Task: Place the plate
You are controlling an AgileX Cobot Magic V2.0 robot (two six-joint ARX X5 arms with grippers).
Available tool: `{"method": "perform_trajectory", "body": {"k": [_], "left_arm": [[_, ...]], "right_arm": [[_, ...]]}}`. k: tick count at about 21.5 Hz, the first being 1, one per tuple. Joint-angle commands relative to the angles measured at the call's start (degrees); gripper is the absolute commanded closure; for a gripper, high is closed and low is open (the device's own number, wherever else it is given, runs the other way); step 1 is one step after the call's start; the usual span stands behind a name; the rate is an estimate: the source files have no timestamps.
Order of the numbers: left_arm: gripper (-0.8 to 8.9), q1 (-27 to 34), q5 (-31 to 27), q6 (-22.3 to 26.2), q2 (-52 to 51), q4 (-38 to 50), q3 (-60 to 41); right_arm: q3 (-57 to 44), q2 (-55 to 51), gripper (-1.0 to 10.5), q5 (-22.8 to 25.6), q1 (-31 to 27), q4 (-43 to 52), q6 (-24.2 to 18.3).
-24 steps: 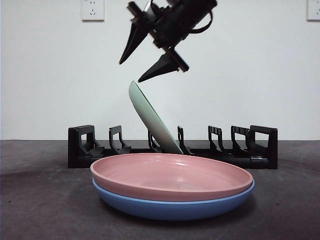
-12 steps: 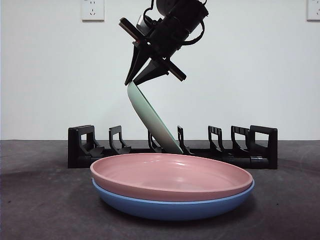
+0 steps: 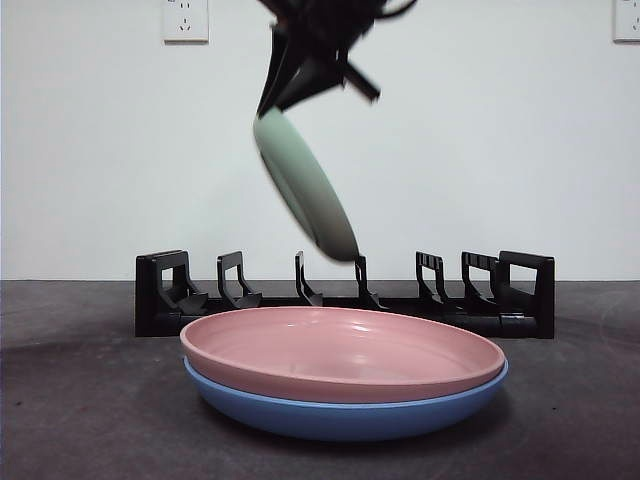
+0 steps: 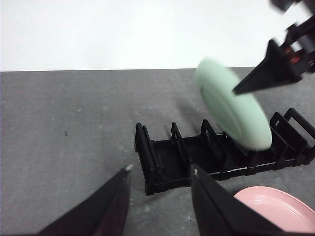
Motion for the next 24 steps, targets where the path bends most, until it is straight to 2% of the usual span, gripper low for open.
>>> {"method": "perform_trajectory", "body": {"k": [1, 5, 13, 24], "left_arm": [[6.26, -0.04, -0.24, 0.55, 0.26, 0.46, 0.76], [6.26, -0.04, -0.24, 0.57, 0.26, 0.46, 0.76], [6.26, 0.02, -0.24, 0.57, 0.26, 0.44, 0.76], [6.26, 0.13, -0.24, 0.59, 0.26, 0.44, 0.76]], "right_arm": [[2.38, -2.67, 9.4, 4.42, 1.60, 2.51, -4.44], [2.36, -4.59, 9.4, 9.42, 3.37, 6.54, -4.83], [2.29, -5.53, 9.4, 15.26, 7.74, 12.33, -6.58], [1.22, -5.99, 9.4, 20.13, 13.51, 23.34, -8.96]]}}
